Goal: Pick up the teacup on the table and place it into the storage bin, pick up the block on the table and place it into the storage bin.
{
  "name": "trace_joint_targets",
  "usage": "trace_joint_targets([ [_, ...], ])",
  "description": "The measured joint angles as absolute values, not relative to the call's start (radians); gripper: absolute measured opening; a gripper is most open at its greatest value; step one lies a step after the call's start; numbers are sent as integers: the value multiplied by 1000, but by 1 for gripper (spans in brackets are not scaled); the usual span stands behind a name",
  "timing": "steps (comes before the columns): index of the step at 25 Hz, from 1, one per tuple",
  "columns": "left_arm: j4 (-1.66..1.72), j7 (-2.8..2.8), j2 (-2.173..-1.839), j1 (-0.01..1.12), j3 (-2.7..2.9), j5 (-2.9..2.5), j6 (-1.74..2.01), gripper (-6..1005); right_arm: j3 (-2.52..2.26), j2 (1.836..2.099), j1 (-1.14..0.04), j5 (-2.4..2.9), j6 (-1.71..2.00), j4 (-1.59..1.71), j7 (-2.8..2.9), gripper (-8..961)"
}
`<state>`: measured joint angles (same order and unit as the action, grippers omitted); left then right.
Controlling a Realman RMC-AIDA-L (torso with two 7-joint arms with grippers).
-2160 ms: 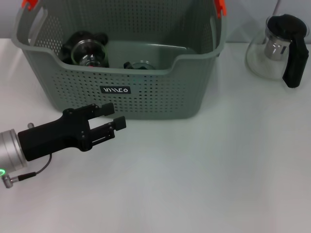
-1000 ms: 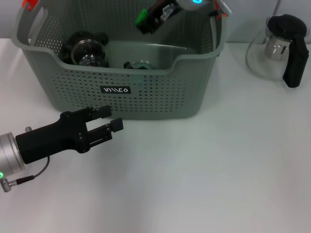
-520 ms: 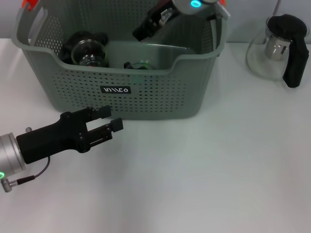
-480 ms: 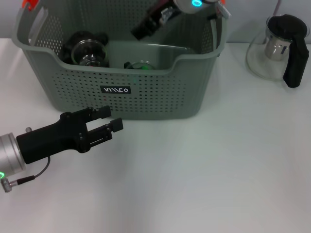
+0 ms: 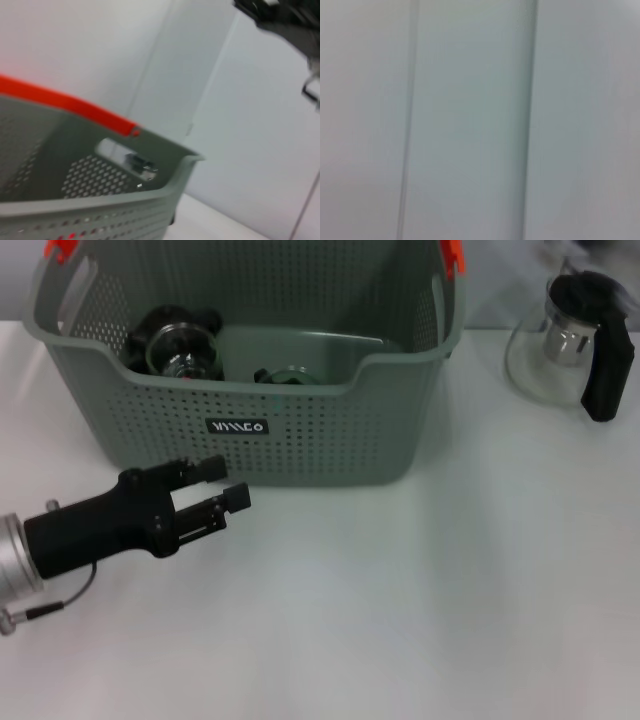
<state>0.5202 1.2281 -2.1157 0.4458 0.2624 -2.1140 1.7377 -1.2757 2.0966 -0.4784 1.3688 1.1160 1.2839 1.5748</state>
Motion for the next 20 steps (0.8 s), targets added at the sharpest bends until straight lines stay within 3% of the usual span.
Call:
trace_joint_targets([
  [5,547,1159,-2102,445,292,-2122,1888,579,-1136,2096,-315,1073,1579,1040,1291,775],
  [10,607,1139,-2096,445,378,-2126,1957,584,-1033,2099,-242,1265,1755,918,1120,776],
  [20,608,967,-2110,432,452,-2201,1916,592,-1037,2100,-299,1610,1601,686,1060,775],
])
